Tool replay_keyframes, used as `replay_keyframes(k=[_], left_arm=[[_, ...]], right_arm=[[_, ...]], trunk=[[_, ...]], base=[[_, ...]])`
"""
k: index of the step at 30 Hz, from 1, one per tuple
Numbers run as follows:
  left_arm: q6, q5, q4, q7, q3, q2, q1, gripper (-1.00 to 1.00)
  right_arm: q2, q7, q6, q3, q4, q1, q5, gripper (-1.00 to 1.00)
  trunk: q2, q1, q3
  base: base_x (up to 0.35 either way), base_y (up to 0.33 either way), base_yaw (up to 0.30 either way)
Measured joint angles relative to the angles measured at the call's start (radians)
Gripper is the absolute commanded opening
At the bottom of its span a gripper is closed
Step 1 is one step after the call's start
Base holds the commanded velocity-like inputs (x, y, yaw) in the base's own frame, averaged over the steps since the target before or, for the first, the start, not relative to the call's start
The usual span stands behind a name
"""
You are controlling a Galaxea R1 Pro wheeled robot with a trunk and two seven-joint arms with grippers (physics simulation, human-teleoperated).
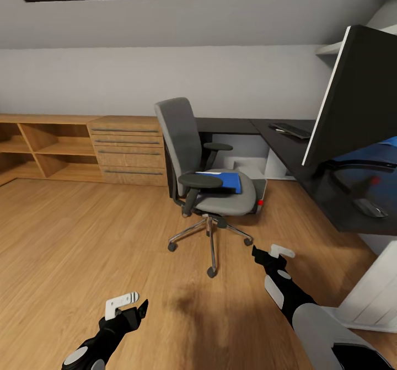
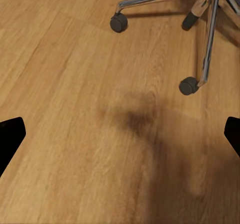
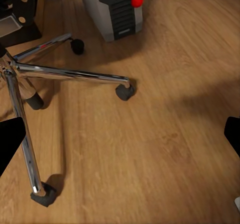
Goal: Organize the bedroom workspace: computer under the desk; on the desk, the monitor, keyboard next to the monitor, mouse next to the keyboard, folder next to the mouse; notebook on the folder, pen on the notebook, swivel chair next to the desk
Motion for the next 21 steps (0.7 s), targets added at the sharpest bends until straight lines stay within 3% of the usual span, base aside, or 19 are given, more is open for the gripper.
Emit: replay_keyframes(k=[21], left_arm=[[0.000, -0.002, -0.001, 0.001, 0.000, -0.002, 0.000, 1.00]], right_arm=[[-0.001, -0.002, 0.000, 0.000, -0.004, 0.000, 0.002, 1.00]], trunk=[[0.126, -0.069, 0.056]], base=[[0.000, 0.000, 0.000]])
